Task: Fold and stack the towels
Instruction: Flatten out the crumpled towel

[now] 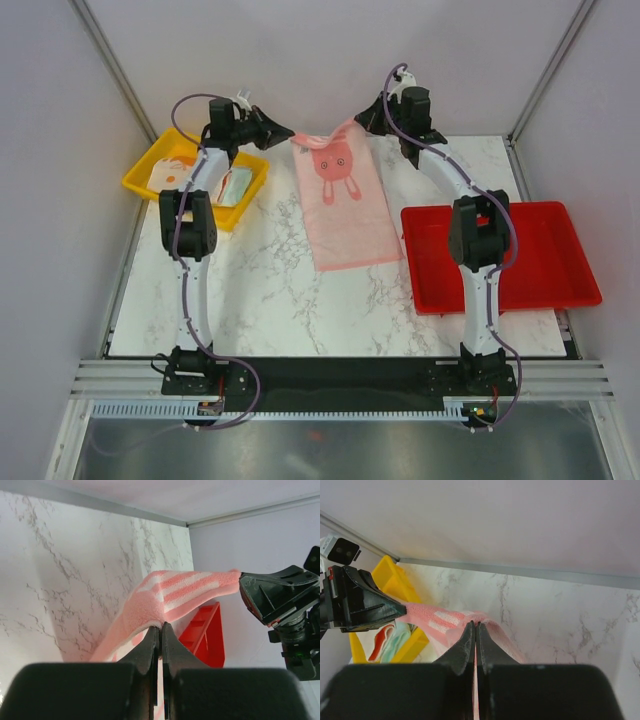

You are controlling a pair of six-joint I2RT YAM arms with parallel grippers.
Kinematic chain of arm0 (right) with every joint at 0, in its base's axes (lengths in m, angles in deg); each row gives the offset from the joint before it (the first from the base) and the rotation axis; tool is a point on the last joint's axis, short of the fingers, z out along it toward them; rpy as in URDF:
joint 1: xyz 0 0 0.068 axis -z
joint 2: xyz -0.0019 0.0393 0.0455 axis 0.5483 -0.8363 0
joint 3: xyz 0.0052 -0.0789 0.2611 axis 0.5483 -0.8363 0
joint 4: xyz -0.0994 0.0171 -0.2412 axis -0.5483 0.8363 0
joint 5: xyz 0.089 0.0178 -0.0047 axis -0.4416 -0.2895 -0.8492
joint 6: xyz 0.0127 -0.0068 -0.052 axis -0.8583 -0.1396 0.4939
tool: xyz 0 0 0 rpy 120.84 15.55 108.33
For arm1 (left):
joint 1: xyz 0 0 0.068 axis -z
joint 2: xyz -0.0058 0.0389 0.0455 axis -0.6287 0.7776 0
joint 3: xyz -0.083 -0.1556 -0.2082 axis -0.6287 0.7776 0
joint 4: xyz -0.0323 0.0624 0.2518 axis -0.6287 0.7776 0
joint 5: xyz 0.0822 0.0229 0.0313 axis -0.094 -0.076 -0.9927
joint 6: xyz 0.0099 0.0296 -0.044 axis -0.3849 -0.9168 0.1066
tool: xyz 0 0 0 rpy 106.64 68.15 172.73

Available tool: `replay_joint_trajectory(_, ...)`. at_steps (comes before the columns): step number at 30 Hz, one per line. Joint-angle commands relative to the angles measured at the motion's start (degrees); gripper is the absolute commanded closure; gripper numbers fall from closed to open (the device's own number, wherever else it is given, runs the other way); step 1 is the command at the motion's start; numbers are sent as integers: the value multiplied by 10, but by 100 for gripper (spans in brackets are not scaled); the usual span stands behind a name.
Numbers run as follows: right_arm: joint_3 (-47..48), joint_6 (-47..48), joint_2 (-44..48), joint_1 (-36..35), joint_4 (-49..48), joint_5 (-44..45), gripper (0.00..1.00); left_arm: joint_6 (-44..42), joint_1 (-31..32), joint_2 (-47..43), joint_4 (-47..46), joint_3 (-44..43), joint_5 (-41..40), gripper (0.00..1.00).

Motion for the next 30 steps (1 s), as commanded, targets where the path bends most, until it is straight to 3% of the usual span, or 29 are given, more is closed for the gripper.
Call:
replay_joint_trajectory(1,5,-43,-15,-4,-96,-22,100,-16,-14,15,-36,-59,30,98)
replay_joint_trajectory(3,6,-67,-37,-4,-117,-28,100,23,-13,34,-105,-65,47,98)
replay_joint_trajectory(6,53,-73,-82,-4,-136,-31,100,52,-12,71,-124,-102,58,98)
replay_joint_trajectory(10,146,-66,-147,-1,-92,-48,100,71,-8,72,-131,-102,66,98)
replay_joint_trajectory(16,96,-16,-97,15,9,-38,100,84,2,-21,-78,50,54,98)
replay_joint_trajectory(22,11,53,2,40,185,-46,100,-26,23,-143,73,176,-20,98)
replay_joint_trajectory(27,-24,111,37,54,337,-47,100,-75,42,-237,116,317,-66,98)
replay_joint_trajectory(30,-57,132,56,55,374,-41,100,-94,53,-287,116,388,-76,98)
